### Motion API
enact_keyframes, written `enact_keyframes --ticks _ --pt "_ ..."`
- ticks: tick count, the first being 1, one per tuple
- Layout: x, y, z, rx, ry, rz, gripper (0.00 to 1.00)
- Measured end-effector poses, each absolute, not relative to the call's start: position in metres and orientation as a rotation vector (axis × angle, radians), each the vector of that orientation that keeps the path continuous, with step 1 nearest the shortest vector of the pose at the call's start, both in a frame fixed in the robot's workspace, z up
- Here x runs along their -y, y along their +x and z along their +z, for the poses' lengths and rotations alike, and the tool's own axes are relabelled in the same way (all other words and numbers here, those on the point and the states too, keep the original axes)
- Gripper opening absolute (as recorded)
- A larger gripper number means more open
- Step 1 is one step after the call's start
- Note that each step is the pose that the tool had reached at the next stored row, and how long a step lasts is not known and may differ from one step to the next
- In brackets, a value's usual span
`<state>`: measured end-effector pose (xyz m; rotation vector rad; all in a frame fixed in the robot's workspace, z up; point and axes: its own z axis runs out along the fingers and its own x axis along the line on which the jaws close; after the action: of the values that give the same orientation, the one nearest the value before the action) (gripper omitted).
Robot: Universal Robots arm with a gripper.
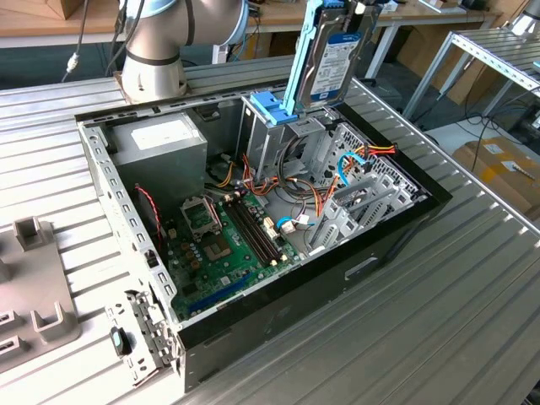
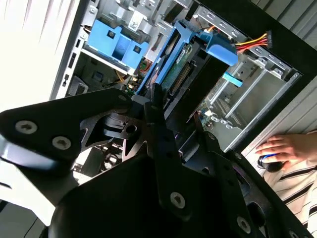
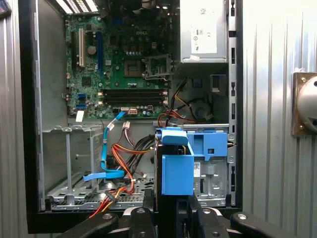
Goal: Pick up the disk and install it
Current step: 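Pick up the disk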
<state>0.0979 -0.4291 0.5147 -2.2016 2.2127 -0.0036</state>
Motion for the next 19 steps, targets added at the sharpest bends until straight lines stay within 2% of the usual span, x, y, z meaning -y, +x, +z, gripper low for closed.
enact_keyframes --ticks 5,19 --pt "0.455 0.098 0.515 -2.213 -2.202 -0.004 0.35" --pt "0.499 0.098 0.515 -2.213 -2.202 -0.004 0.35"
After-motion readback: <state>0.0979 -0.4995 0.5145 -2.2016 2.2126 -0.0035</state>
